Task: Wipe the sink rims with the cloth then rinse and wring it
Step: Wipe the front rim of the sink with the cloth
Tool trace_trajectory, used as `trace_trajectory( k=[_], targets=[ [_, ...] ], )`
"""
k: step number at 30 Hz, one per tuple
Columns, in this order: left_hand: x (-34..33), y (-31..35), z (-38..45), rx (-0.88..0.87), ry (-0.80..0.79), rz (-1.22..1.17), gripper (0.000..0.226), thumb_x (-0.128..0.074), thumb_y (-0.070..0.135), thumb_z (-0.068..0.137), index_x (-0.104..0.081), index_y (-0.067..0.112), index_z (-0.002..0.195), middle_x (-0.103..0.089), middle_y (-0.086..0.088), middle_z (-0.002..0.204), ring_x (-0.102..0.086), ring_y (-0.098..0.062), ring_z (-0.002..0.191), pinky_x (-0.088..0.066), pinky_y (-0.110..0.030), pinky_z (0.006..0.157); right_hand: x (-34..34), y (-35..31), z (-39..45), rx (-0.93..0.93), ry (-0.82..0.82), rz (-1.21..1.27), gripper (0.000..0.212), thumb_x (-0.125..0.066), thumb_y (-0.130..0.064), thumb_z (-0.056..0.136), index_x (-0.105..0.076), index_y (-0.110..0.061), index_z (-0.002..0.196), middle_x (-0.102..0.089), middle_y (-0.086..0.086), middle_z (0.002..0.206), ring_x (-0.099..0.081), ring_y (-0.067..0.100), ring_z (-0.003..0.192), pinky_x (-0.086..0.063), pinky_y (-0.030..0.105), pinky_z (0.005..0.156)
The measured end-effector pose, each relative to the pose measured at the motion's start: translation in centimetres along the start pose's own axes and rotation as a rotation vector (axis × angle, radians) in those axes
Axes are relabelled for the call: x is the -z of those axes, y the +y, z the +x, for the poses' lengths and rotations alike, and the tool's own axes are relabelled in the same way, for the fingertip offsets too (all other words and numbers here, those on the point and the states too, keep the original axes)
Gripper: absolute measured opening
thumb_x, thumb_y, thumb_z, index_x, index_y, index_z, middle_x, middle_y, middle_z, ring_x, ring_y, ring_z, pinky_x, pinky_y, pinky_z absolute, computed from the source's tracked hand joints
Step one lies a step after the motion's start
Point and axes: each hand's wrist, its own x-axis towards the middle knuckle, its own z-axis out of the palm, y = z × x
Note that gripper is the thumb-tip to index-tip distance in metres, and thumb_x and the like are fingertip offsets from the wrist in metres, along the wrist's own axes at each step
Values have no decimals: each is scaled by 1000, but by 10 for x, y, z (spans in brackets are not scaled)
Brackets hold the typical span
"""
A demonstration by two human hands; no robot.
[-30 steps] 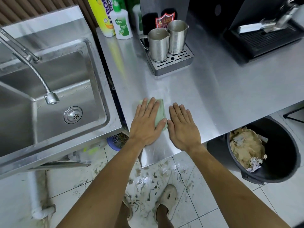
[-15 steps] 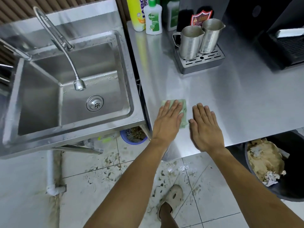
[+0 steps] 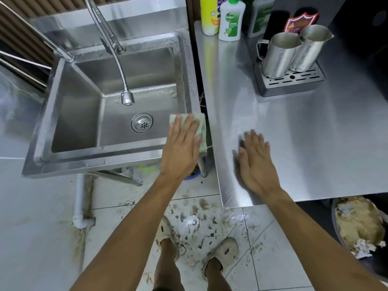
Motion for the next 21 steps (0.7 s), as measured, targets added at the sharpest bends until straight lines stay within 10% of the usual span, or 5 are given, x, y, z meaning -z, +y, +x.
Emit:
trace_trajectory(
  k=[21],
  targets=[
    [-21,-37,-8,232,-152,54,63,-13,42,106,-26,16,163,-26,-3,169,-16,-30,158,-12,-47,128,-79,-57,37,251,-60,-434,64,-12,-39,109,-16,-7,164,-12,11,172,-6,29,160,-5,48,130]
  ],
)
